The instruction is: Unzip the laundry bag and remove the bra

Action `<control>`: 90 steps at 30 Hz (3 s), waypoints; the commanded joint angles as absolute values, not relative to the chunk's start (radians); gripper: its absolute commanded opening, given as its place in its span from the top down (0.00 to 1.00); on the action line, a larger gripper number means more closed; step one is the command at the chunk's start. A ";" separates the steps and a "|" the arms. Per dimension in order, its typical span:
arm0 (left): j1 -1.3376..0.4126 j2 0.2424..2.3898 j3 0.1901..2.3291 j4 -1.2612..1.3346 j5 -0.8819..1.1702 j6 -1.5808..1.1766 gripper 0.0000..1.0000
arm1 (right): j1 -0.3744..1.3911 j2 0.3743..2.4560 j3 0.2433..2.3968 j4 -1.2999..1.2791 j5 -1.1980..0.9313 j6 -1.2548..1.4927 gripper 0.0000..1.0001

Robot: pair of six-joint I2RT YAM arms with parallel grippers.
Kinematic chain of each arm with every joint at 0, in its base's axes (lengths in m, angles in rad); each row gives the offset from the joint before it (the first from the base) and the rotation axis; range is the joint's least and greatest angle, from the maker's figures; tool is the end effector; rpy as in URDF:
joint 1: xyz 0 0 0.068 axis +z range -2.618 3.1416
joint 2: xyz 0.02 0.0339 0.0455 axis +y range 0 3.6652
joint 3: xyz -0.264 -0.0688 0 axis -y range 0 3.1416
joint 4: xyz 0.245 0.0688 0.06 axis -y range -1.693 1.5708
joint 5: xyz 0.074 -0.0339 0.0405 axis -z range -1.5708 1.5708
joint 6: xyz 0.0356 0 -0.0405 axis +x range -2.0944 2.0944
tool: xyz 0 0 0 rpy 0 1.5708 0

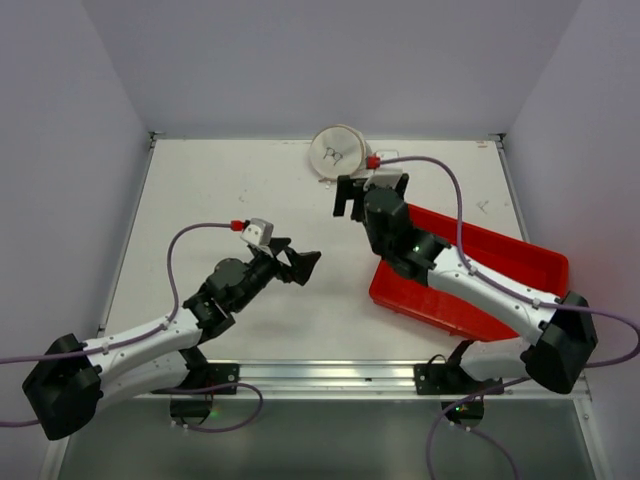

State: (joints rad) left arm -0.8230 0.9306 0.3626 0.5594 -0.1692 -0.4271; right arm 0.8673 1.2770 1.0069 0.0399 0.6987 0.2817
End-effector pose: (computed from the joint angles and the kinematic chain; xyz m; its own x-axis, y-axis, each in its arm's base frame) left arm 0.1473 -0.1500 0.2431 -0.2573 -0.3231 -0.9107 0.5512 0.7251 -0.4129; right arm 0.2078 0.2096 0.3355 -0.1915 0.1033 -0.9760 -0.1307 0.9829 0.1297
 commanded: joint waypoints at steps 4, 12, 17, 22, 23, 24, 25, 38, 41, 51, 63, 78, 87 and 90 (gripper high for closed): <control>-0.821 0.968 0.388 0.601 -0.109 -0.448 0.00 | 0.687 1.480 1.337 -0.026 0.508 0.207 0.07; -0.821 0.937 0.396 0.563 -0.156 -0.437 0.00 | 0.503 1.872 1.694 -0.147 0.364 0.327 0.09; -0.821 0.930 0.390 0.546 -0.213 -0.446 0.00 | 0.410 2.068 1.825 -0.181 0.269 0.422 0.12; -0.821 0.928 0.388 0.548 -0.227 -0.446 0.00 | 0.348 2.236 1.936 -0.227 0.212 0.469 0.19; -0.821 0.931 0.388 0.546 -0.224 -0.449 0.00 | 0.345 2.250 1.943 -0.226 0.207 0.468 0.21; -0.821 0.931 0.391 0.546 -0.222 -0.449 0.00 | 0.344 2.264 1.963 -0.224 0.204 0.462 0.23; -0.821 0.933 0.391 0.546 -0.219 -0.449 0.00 | 0.344 2.290 1.976 -0.224 0.203 0.451 0.25; -0.821 0.922 0.390 0.537 -0.250 -0.448 0.00 | 0.344 2.372 2.025 -0.135 0.104 0.431 0.39; -0.821 0.928 0.391 0.537 -0.249 -0.448 0.00 | 0.344 2.376 2.037 -0.133 0.091 0.437 0.48; -0.821 0.928 0.391 0.531 -0.267 -0.446 0.00 | 0.342 2.365 2.026 -0.150 0.080 0.440 0.84; -0.810 0.957 0.452 0.427 -0.356 -0.472 0.02 | 0.347 2.024 1.606 0.037 -0.234 0.544 1.00; -0.634 1.048 0.535 0.221 -0.123 -0.604 0.05 | 0.354 1.697 1.163 0.146 -0.528 0.612 1.00; -0.597 1.107 0.519 0.304 0.006 -0.673 0.05 | 0.356 1.554 0.993 0.328 -0.664 0.750 1.00; -0.597 1.105 0.511 0.322 0.032 -0.680 0.05 | 0.356 1.528 0.960 0.393 -0.673 0.808 1.00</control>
State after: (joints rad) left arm -0.6029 1.1091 0.5236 0.2485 -0.0292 -0.6479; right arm 0.3527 1.5772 0.9867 0.2592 -0.6075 0.7219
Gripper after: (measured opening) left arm 0.948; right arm 0.032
